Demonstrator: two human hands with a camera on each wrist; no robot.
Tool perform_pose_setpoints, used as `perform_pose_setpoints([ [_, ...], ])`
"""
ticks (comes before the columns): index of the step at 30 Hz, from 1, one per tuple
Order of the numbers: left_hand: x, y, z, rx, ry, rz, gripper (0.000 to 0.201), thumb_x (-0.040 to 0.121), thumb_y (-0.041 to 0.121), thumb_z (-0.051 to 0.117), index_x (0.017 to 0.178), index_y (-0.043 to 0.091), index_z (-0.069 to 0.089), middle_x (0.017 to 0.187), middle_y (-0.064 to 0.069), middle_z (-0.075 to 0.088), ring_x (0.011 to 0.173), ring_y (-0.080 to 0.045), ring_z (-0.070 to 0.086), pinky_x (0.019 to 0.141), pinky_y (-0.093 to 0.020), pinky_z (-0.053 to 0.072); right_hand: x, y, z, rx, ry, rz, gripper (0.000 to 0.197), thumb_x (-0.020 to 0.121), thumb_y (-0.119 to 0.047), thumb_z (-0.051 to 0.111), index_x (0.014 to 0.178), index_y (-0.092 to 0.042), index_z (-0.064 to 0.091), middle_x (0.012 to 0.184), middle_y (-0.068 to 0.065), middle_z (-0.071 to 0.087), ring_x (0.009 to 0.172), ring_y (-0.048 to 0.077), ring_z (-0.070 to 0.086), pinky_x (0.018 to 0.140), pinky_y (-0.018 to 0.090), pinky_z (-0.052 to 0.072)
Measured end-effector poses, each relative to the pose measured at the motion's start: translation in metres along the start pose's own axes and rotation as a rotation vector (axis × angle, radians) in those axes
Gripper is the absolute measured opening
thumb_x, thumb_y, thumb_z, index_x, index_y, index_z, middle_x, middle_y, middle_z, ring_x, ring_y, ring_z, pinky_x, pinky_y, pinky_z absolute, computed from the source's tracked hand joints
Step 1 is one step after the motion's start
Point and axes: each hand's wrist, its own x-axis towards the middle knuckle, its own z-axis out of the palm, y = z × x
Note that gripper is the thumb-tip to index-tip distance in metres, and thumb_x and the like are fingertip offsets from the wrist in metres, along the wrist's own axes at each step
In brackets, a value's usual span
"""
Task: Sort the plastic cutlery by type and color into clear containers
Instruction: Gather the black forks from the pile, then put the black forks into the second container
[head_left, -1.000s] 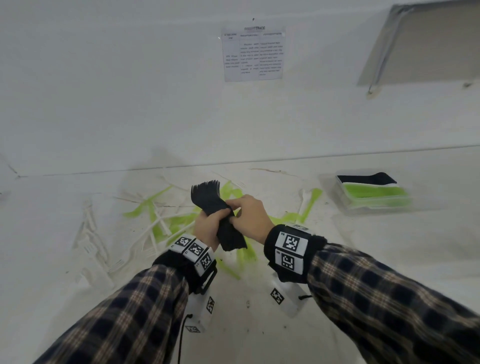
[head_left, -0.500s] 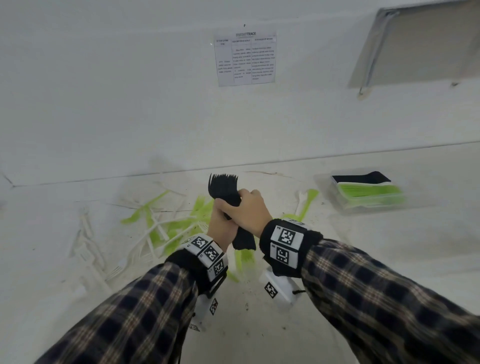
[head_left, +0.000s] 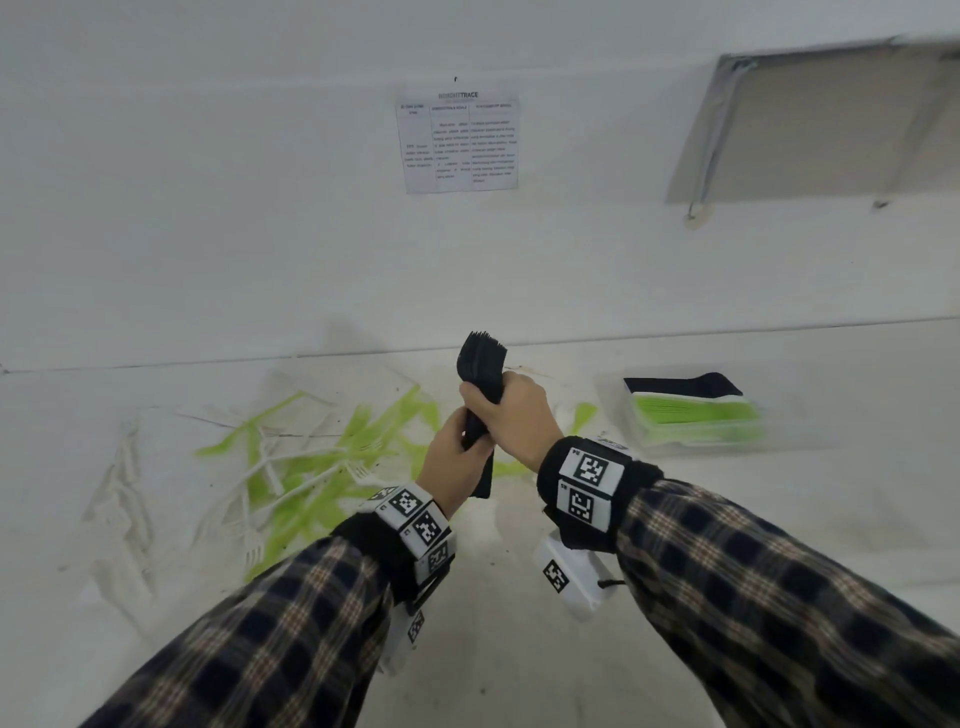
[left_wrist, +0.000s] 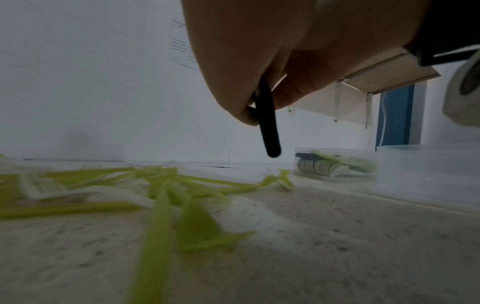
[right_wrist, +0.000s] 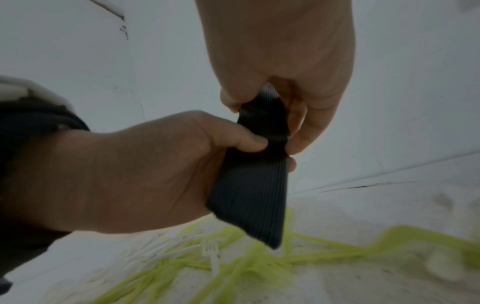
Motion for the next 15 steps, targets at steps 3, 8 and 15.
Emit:
perform_pose_setpoints([
  [3,-0.001,0.005,0.017,-0.040,-0.023,-0.067,0.021,0.087,0.015,0.055,0.105,0.004,0.056,0.092,-0.017,0.064,0.078,-0.022,0.059,0.074,-0.038,0.047,-0.002,0.001,-0.016,0.017,0.013,-0.066,0.037,0.087,-0.035,0.059,0.060,-0.018,0.041,0.063,0.000,0.045,0.057,0.011,0.044,0.046,0.014,0.032],
  [8,-0.002,0.007,0.038,-0.034,0.021,-0.097,0.019,0.098,0.008,0.039,0.082,0.007,0.050,0.063,-0.006,0.051,0.046,-0.012,0.048,0.046,-0.021,0.041,-0.011,0.008,-0.031,0.052,-0.031,-0.096,0.025,0.085,-0.033,0.064,0.087,-0.009,0.060,0.083,0.003,0.057,0.075,0.016,0.053,0.066,0.027,0.044],
  [15,-0.004,0.016,0.074,-0.064,-0.091,0.009,0.032,0.089,0.001,0.057,0.120,0.007,0.049,0.090,-0.003,0.062,0.077,-0.012,0.059,0.066,-0.022,0.051,-0.016,0.019,-0.067,0.036,-0.107,-0.059,0.042,0.083,-0.025,0.068,0.121,-0.013,0.056,0.111,0.007,0.064,0.097,0.019,0.060,0.083,0.026,0.047],
])
